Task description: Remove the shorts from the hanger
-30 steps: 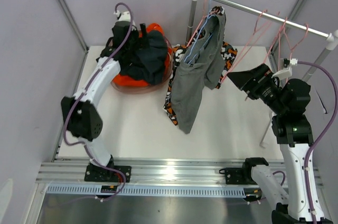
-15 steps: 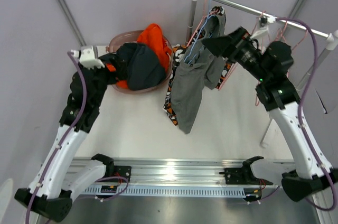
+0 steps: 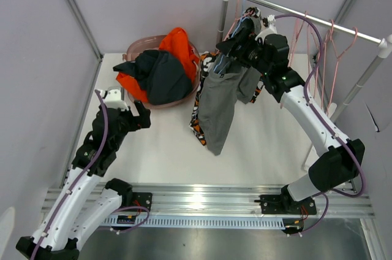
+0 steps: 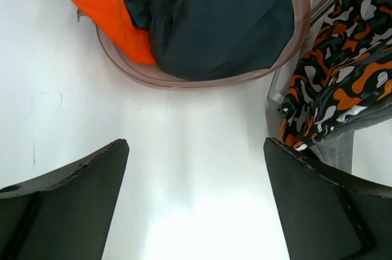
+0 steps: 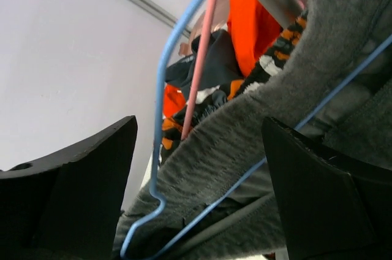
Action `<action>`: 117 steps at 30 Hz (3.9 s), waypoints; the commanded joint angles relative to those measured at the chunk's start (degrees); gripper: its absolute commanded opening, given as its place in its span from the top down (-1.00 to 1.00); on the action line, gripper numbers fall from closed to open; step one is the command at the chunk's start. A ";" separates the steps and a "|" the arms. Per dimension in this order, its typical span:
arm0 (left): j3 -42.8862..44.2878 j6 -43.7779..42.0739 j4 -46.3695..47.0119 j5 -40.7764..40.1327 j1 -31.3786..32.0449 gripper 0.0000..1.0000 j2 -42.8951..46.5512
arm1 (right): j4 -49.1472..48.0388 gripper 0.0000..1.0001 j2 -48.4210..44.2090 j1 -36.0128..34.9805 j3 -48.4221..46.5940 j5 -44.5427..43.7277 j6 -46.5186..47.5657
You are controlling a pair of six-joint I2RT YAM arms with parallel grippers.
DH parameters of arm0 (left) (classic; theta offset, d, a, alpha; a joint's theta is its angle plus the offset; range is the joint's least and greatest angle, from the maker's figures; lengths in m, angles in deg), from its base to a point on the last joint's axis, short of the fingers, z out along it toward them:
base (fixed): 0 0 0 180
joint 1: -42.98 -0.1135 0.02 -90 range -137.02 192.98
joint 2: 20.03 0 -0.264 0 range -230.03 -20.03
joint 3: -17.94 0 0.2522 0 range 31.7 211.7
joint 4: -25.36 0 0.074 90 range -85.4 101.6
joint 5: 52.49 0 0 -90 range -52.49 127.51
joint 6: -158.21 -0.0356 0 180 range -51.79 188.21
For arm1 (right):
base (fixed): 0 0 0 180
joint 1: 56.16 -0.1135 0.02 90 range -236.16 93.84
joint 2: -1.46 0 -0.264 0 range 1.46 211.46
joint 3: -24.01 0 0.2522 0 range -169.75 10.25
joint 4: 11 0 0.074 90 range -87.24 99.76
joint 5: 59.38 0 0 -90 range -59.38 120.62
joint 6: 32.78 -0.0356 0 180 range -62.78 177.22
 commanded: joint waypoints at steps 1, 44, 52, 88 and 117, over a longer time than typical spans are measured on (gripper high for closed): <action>-0.67 0.04 0.19 -0.75 0.54 -0.97 1.26 | -4.90 -0.74 -0.15 -0.92 -3.70 -2.75 1.03; 23.49 -7.52 25.05 14.73 31.64 -0.98 -24.30 | 2.65 1.00 -20.53 -2.77 -0.44 -7.76 -1.61; 16.65 -8.31 36.30 15.42 35.87 -0.99 -26.77 | 6.69 1.00 -23.26 -2.77 -4.74 -1.70 -7.93; 57.95 -12.00 52.49 7.43 29.63 -0.98 -81.61 | 13.11 1.00 -27.04 -7.43 -15.04 10.79 -22.53; 62.45 5.38 28.84 11.28 28.66 0.17 -99.38 | 18.04 1.00 -28.88 -7.34 -9.15 6.92 -14.00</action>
